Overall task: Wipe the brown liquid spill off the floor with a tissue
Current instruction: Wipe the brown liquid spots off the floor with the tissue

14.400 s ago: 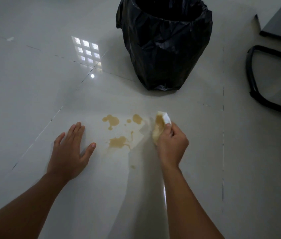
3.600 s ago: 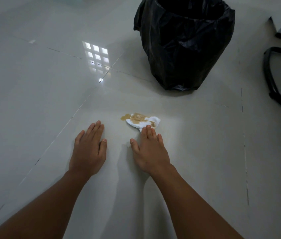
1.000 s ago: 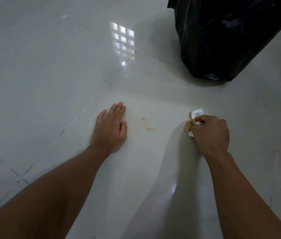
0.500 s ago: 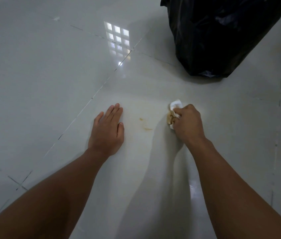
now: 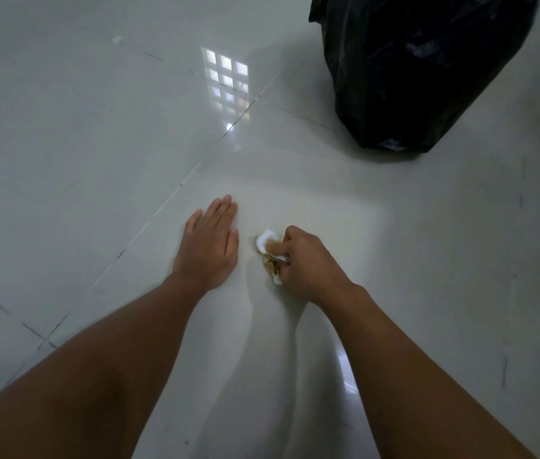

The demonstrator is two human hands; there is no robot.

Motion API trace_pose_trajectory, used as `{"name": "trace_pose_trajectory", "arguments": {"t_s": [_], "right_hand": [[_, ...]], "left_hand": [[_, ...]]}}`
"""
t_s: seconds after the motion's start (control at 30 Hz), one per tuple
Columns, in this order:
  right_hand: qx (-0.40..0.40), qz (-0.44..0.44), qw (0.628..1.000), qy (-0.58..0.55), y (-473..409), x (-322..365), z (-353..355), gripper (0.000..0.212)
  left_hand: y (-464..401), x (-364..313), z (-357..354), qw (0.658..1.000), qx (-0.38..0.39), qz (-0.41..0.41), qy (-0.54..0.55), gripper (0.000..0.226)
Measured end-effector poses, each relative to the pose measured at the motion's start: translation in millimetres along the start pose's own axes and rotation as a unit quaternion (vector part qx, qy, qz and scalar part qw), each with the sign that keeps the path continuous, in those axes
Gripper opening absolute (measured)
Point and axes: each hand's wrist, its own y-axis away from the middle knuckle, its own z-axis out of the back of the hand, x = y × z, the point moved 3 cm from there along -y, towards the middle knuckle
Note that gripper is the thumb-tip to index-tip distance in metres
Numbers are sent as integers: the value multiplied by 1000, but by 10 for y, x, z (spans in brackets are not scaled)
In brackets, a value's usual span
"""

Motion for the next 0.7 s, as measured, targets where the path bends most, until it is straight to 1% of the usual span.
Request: {"name": "trace_pose_trajectory", "arguments": {"t_s": [0.07, 0.1, 0.17, 0.23, 0.3, 0.37, 0.47, 0.63, 0.7], "right_hand": [[7, -6, 1000, -28, 126, -12, 87, 33], [-16, -22, 999, -47, 180, -57, 165, 37], [-106, -85, 989, -55, 283, -279, 338, 35], [-185, -173, 966, -45, 407, -576, 522, 30], [-204, -246, 946, -50, 545, -807, 644, 29], [-186, -273, 942, -53, 639, -921, 644, 26], [-173, -247, 952, -50, 605, -874, 547, 15], [-87, -137, 986, -44, 312, -493, 341, 26], [-85, -114, 989, -43, 233, -324, 266, 29]], "left_hand": [[1, -12, 3, 1000, 5, 0, 0, 63], [1, -15, 4, 1000, 9, 2, 3, 64], [-1, -10, 4, 1000, 19, 4, 8, 65], [-4, -7, 4, 1000, 24, 4, 12, 66], [-3, -9, 4, 1000, 21, 5, 15, 66], [5, -12, -4, 1000, 16, 4, 13, 65], [9, -3, -24, 1000, 15, 3, 9, 64], [3, 25, -9, 1000, 19, 1, 19, 62], [2, 29, -1, 1000, 22, -3, 22, 63]]}}
